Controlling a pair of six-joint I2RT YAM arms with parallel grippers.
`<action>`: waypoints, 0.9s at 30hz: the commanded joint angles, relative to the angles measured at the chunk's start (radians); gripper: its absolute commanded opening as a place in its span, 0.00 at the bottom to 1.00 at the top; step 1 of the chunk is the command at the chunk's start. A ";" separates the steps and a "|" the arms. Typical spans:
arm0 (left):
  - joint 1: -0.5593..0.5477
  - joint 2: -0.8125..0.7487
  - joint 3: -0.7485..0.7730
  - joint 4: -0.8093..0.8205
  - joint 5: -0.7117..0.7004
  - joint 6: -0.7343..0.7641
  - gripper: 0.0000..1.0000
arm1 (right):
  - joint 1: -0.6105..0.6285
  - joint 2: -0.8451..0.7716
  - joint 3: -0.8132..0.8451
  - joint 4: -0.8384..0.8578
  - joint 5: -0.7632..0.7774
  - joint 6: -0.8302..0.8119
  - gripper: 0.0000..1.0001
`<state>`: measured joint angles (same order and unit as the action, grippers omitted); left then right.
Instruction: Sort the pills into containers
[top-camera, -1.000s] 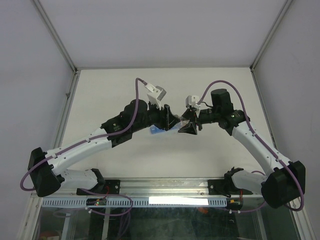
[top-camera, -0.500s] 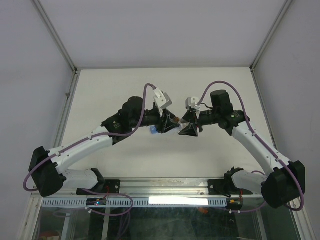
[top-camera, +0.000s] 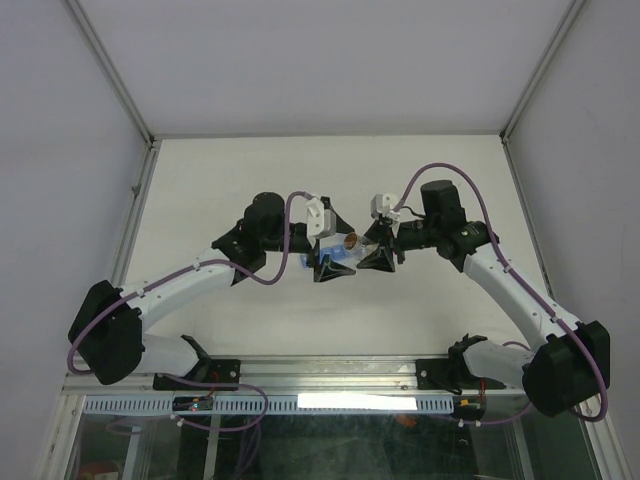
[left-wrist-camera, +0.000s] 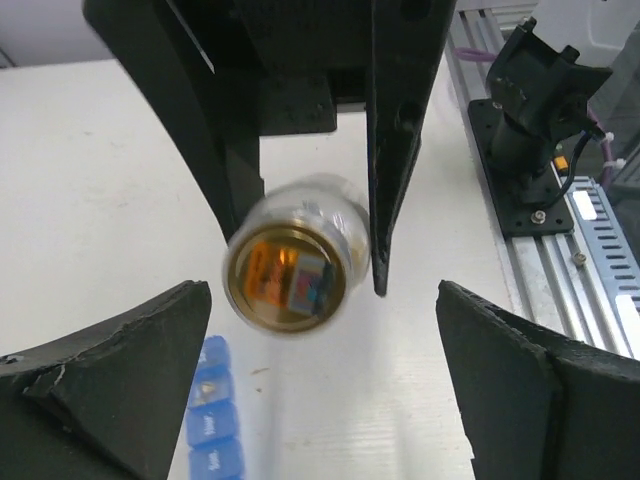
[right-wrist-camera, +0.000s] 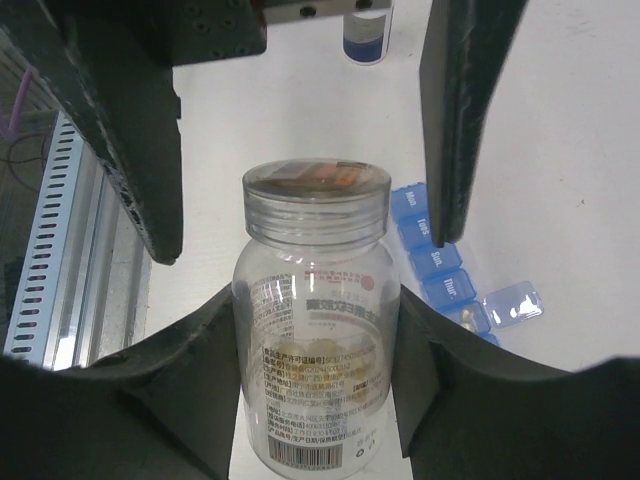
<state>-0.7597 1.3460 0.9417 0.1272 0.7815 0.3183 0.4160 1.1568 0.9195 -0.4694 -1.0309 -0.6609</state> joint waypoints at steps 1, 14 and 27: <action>0.007 -0.114 -0.162 0.353 -0.078 -0.177 0.99 | -0.001 -0.014 0.025 0.061 -0.021 -0.003 0.00; 0.021 -0.353 -0.340 0.383 -0.487 -0.924 0.92 | -0.002 -0.003 0.024 0.061 -0.021 -0.005 0.00; -0.202 -0.254 -0.030 -0.080 -0.886 -0.767 0.75 | -0.002 0.005 0.023 0.060 -0.017 -0.006 0.00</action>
<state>-0.9409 1.0462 0.8486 0.1455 0.0048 -0.4843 0.4160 1.1591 0.9195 -0.4526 -1.0317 -0.6609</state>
